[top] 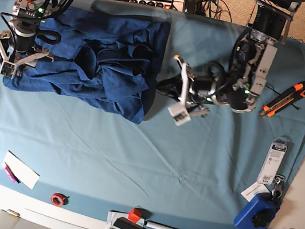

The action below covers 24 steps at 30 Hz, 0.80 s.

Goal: Layout the t-shirt on the table in an organized manner, then fold the t-shirt properly
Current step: 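Fold the shirt side with the left gripper toward the right gripper, then press the folded edge down with the left gripper beside the right gripper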

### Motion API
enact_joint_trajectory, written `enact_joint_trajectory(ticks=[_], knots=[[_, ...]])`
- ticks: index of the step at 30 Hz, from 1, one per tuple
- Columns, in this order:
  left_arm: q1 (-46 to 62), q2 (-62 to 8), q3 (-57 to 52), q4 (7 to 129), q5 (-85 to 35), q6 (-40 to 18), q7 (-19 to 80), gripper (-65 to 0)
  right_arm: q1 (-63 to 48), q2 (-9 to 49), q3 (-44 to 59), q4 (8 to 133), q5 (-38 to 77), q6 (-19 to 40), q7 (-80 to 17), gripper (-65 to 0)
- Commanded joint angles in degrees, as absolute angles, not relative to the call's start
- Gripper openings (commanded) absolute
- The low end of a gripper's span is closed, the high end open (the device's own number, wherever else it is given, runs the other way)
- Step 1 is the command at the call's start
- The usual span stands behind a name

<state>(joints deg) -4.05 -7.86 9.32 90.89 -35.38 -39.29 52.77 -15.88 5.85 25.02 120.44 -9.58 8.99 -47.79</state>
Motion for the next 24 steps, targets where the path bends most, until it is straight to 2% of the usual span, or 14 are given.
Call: enact_joint_trajectory(ticks=[1, 8, 12, 21, 24], knots=[[-5.28, -7.46, 10.22, 91.83, -35.29, -39.46, 50.13, -65.0, -15.55, 6.50, 25.23, 121.40, -9.91, 8.75, -46.35, -38.1], [-5.32, -7.46, 20.73, 91.83, -23.18, -32.38, 41.01, -65.0, -15.55, 6.50, 25.23, 121.40, -9.91, 8.75, -46.52, -38.1], [-6.81, -7.25, 26.50, 91.83, -20.95, -29.43, 38.46, -65.0, -15.55, 6.50, 25.23, 121.40, -9.91, 8.75, -46.54, -38.1], [-11.70, 0.84, 29.10, 91.83, -20.95, -29.36, 38.30, -65.0, -15.55, 6.50, 25.23, 121.40, -9.91, 8.75, -46.61, -38.1], [-11.90, 3.40, 29.10, 91.55, -19.79, -29.34, 35.42, -65.0, -15.55, 6.50, 25.23, 121.40, -9.91, 8.75, -46.61, -38.1]])
